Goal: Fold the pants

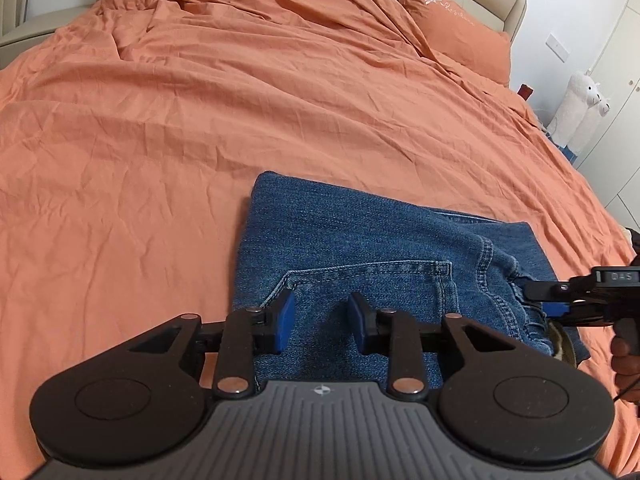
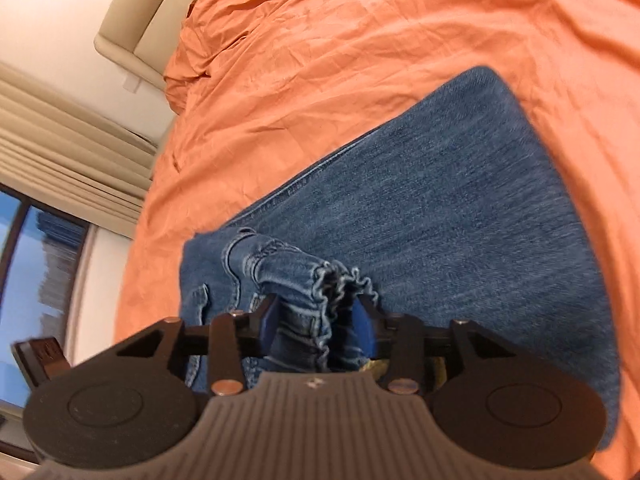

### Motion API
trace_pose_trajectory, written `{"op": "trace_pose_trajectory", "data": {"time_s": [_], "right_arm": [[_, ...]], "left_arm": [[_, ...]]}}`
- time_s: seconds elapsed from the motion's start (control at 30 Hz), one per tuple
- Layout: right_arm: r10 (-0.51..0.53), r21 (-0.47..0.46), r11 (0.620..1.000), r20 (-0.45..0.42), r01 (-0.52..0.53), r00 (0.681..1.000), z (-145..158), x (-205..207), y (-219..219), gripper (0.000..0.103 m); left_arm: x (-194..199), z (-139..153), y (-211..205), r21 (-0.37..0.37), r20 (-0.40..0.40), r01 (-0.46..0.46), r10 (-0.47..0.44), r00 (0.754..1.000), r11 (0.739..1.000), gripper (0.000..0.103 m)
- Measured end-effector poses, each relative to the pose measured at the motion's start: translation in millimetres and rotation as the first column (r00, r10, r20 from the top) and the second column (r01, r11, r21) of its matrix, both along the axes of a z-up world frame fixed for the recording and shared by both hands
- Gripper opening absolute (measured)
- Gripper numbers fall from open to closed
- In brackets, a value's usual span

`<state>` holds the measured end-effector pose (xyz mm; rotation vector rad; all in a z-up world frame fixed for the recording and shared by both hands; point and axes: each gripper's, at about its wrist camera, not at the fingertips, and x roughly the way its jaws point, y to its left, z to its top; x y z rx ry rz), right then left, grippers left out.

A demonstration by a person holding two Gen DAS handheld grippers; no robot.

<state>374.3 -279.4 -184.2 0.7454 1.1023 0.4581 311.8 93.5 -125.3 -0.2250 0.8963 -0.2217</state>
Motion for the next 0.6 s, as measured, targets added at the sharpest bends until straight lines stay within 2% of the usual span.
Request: {"op": "trace_pose_trajectory", "data": {"time_s": [0.07,0.1,0.17,0.2,0.3,0.4,0.6], "right_arm": [[-0.018,0.026,0.999,-0.013,0.018,1.0,-5.3,1.2,1.3,0.04],[-0.021,0.046,0.999,-0.017,0.022,1.0,-6.4,0.9,2.1,0.03],[-0.021,0.028,0.999,-0.008,0.022,1.0,2.4,-1.3,5.2,0.022],[-0.008,-0.003,1.0,0.025,0.008,1.0,13.4,-2.6,9.5,0.018],[0.066,-0.102,0.993,0.144,-0.051,0.987,58.6,-4.1,27.7,0.014],[0.145,-0.185,0.977,0.221,-0.104,0.965,108.3,-0.6,51.8,0.013],[0.262,-0.291,0.945,0.396,-0.15,0.88,212.4,-1.1,97.4,0.012]], "left_arm": [[-1.4,1.8,1.2,-0.012,0.002,-0.008,0.008,1.0,1.0,0.036],[-2.7,4.0,1.8,-0.018,0.007,-0.013,0.013,1.0,1.0,0.036],[-6.0,10.1,3.6,-0.025,0.021,-0.021,0.021,1.0,0.999,0.036],[-7.7,14.0,4.2,-0.024,0.03,-0.024,0.024,0.999,0.999,0.036],[-14.9,28.3,7.4,-0.023,0.07,-0.038,0.04,0.997,0.999,0.036],[-21.9,45.2,12.8,-0.039,0.119,-0.081,0.085,0.989,0.996,0.035],[-23.3,70.0,23.0,-0.125,0.155,-0.142,0.16,0.975,0.982,0.034]]}}
